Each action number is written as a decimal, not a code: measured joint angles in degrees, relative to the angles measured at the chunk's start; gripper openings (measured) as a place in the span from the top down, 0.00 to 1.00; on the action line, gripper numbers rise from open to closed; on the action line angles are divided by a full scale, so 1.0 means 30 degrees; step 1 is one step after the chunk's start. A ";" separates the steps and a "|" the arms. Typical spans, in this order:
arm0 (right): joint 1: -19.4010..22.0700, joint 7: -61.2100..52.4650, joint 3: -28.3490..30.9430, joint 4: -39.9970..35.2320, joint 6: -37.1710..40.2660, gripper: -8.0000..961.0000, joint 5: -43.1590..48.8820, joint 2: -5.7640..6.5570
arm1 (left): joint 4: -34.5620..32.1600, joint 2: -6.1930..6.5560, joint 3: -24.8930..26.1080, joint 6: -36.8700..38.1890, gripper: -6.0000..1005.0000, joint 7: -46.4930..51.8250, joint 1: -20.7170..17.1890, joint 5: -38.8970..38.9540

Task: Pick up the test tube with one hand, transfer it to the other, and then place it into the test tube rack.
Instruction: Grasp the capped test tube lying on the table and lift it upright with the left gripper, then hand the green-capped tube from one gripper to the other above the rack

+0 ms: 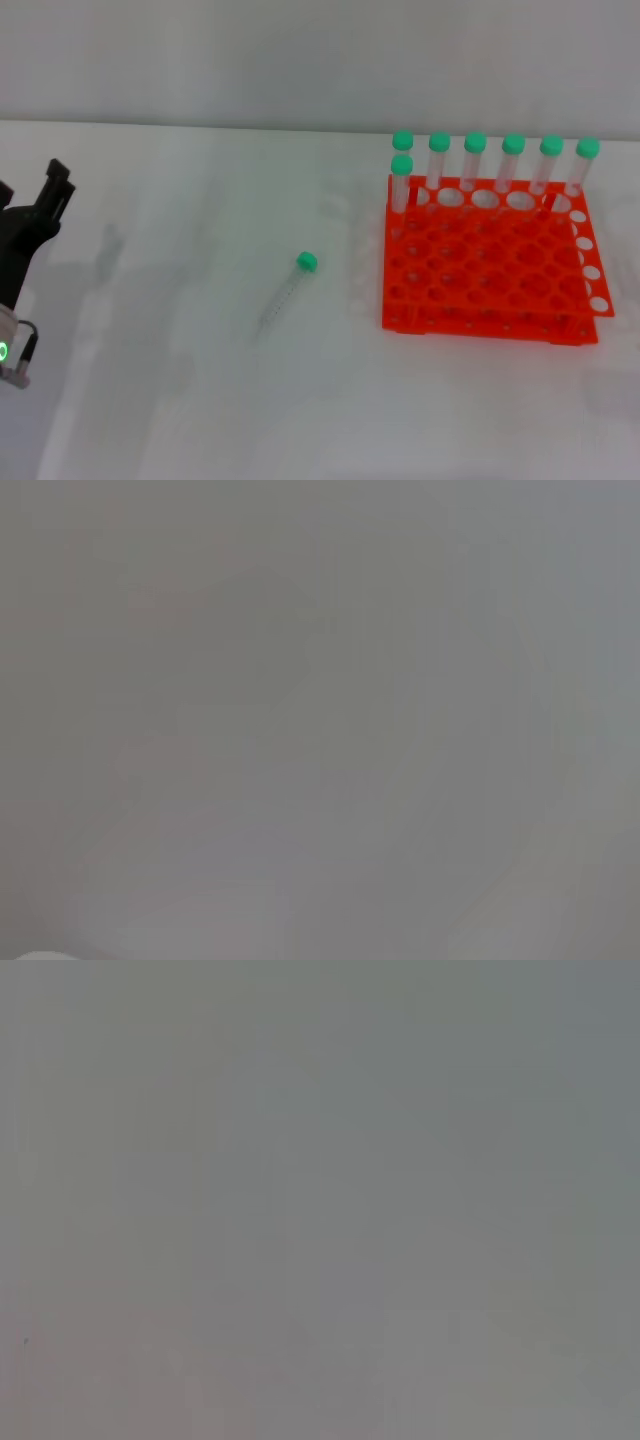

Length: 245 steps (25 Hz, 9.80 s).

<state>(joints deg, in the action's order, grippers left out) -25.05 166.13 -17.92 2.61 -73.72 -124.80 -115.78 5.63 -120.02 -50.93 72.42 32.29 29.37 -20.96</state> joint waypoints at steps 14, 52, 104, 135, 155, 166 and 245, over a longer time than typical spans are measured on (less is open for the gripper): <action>-0.0142 -0.0533 0.0028 -0.0125 -0.0052 0.10 -0.0003 0.0013 | -0.9754 0.2215 -0.4791 -0.7098 0.13 1.5291 -0.0087 -0.9495; -0.0140 -0.0535 0.0028 -0.0097 0.0184 0.10 -0.0061 0.0044 | -1.4999 0.1527 -0.2781 0.3219 0.13 4.2769 1.0331 -4.5184; -0.0530 -0.0534 0.0059 -0.0075 0.1139 0.10 -0.0063 0.0012 | -1.0421 0.0424 -0.5259 -0.0632 0.72 4.2474 1.1602 -4.5652; -0.0414 -0.0721 0.0057 -0.0021 0.0984 0.10 -0.0060 -0.0018 | -1.1152 0.0464 -0.5508 -0.1323 0.65 4.1656 1.1807 -4.5596; -0.0582 -0.0740 0.0057 -0.0064 0.1081 0.10 -0.0074 -0.0018 | -1.0941 0.0317 -0.6726 -0.1607 0.23 4.1746 1.1985 -4.5492; -0.0587 -0.0741 0.0057 -0.0106 0.1079 0.10 -0.0091 0.0004 | -0.9769 0.0304 -0.6726 -0.1273 0.60 4.1790 1.2565 -4.5482; 0.1034 -1.9642 -0.6852 -0.8789 -0.7169 0.10 0.7051 0.3898 | -0.9652 -0.0174 -2.4440 -0.4262 0.81 0.3664 0.3789 0.1955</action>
<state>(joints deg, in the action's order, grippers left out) -21.94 107.20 -38.48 -23.76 -95.23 -103.64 -104.09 -23.33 -120.54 -124.25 59.63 43.28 40.74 -15.10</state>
